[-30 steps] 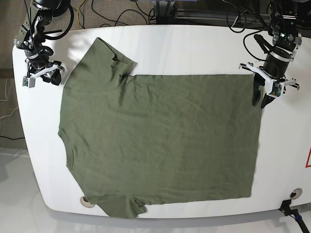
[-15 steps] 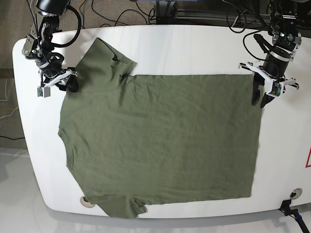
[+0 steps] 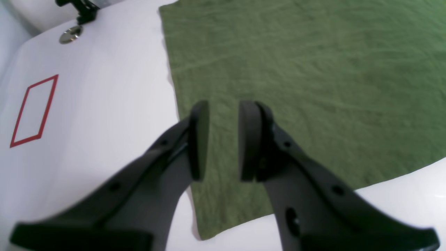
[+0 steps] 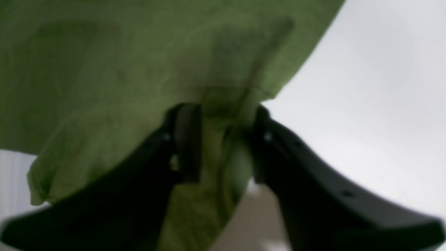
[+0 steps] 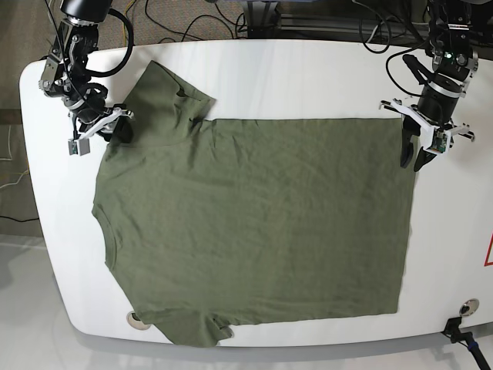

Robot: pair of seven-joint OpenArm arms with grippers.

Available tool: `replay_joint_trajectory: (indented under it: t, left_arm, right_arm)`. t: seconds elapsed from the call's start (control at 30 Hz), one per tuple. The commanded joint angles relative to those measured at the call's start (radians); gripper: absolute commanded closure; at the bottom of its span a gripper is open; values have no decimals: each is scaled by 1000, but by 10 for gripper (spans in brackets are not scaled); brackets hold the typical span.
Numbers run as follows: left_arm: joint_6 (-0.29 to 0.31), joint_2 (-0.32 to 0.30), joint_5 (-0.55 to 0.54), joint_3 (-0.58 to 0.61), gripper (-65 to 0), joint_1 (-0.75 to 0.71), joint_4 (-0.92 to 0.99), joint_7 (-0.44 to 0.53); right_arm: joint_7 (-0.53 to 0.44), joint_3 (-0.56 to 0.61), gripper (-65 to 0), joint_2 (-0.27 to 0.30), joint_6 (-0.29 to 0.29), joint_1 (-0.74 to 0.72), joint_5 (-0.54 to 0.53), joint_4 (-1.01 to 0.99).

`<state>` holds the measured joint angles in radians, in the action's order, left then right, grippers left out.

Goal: Fold the T-shirt properly

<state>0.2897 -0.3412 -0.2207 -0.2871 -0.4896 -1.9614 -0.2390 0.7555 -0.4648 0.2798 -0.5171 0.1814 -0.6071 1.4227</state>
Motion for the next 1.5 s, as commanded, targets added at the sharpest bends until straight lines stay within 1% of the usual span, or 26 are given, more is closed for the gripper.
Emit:
replay_joint_trajectory:
  t: [0.0, 0.03, 0.13, 0.2, 0.3, 0.33, 0.43, 0.5, 0.6, 0.67, 0.7, 0.77, 0.8, 0.87, 0.97, 1.07, 1.13, 1.27, 1.47]
  left_arm:
    - [1, -11, -15, -7, -137, -4, -16, 27]
    - [1, -10, -22, -7, -138, -5, -15, 30]
    - [3, -13, -71, -8, -139, -12, -17, 24]
    - [4, -14, -127, -15, -136, -14, -15, 15]
    - [24, -16, -190, -40, -131, -5, 21, 0]
    - [47, -17, -208, -54, -130, -3, 43, -8]
    - [152, -19, -261, -91, -137, 22, 136, -31]
    - [188, -22, -297, -111, -146, 57, 211, -60]
    - [194, -35, -349, -121, -157, 118, 312, -129]
    - [194, -46, -362, -122, -168, 164, 371, -176]
    - [201, -53, -355, -118, -181, 187, 398, -215]
    - [210, -63, -345, -119, -200, 229, 442, -264]
    - [180, -45, -355, -129, -205, 208, 462, -280]
    - [181, -38, -422, -173, -227, 214, 532, -343]
    - [180, -29, -477, -238, -243, 223, 638, -404]
    - [186, -26, -477, -288, -241, 234, 707, -417]
    - [192, -24, -464, -301, -239, 236, 726, -406]
    - [197, -22, -439, -302, -232, 235, 732, -391]
    - [201, -23, -436, -304, -230, 240, 743, -400]
  right_arm:
    - [42, 1, -54, 9, 9, 9, 26, -3]
    - [41, 3, 0, 10, 6, 8, 31, -4]
    - [50, 2, 0, 10, 7, 5, 30, -7]
    - [66, 3, 0, 11, 7, 4, 29, -6]
    - [75, 5, 0, 14, 7, 1, 34, -4]
    - [75, 5, 0, 14, 8, 5, 31, -6]
    - [75, 8, 0, 16, 6, 10, 33, -6]
    - [73, 7, 0, 15, 7, 12, 33, -7]
    - [68, 7, 0, 17, 8, 12, 35, -3]
    - [72, 7, 0, 18, 10, 9, 36, -4]
    - [72, 7, 0, 15, 8, 13, 32, -6]
    - [76, 5, 0, 15, 4, 17, 29, -4]
    - [51, 8, 0, 17, 6, 2, 13, -11]
    - [52, 7, 0, 16, 6, 6, 6, -10]
    - [58, 4, 0, 16, 4, 1, 5, -11]
    - [53, 6, 0, 17, 7, 4, 3, -8]
    - [51, 5, 0, 16, 3, 4, 3, -9]
    - [51, 6, 0, 17, 2, 7, 1, -8]
    - [52, 7, 0, 18, 2, 6, 1, -12]
